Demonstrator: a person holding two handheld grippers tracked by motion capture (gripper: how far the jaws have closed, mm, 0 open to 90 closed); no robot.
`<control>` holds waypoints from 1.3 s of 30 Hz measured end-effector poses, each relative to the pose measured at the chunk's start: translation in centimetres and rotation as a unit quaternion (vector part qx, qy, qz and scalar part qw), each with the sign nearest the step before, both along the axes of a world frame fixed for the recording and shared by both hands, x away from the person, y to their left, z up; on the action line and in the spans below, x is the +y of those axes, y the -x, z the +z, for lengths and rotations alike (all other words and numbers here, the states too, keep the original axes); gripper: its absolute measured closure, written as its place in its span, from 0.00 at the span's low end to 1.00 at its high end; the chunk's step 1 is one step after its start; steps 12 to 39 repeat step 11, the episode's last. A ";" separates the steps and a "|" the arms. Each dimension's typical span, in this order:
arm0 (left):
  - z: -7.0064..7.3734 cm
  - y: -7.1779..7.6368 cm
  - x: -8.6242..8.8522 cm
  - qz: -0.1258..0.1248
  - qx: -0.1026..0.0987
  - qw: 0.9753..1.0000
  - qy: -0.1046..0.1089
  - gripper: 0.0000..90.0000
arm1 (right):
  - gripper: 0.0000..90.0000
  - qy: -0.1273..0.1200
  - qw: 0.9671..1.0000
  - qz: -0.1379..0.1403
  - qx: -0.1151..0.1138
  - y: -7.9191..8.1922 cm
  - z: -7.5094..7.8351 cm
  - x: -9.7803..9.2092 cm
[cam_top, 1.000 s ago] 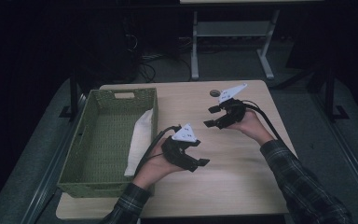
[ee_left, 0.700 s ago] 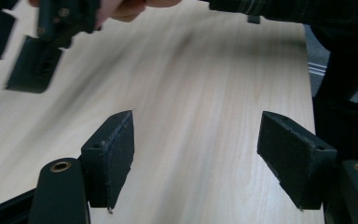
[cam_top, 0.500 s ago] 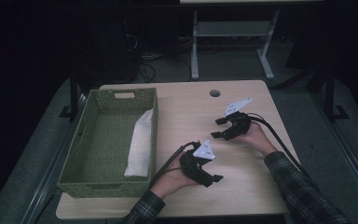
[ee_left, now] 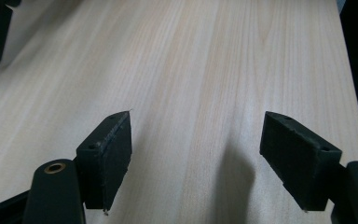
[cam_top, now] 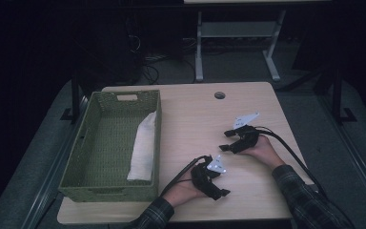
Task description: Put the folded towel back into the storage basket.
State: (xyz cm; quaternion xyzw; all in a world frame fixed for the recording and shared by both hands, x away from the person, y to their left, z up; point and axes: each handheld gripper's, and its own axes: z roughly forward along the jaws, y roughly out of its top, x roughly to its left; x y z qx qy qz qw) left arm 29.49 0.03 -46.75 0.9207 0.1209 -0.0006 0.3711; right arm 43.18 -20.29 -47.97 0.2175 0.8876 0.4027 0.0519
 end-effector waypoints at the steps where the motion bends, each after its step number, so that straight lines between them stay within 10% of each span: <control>1: -0.1 0.0 0.0 0.000 0.003 1.000 -0.001 0.27 | 0.30 -0.001 1.000 0.001 -0.001 0.0 0.0 0.0; 39: -0.5 0.0 0.3 0.003 -0.006 1.000 0.014 0.24 | 0.27 0.003 1.000 0.001 -0.013 0.4 -0.2 0.1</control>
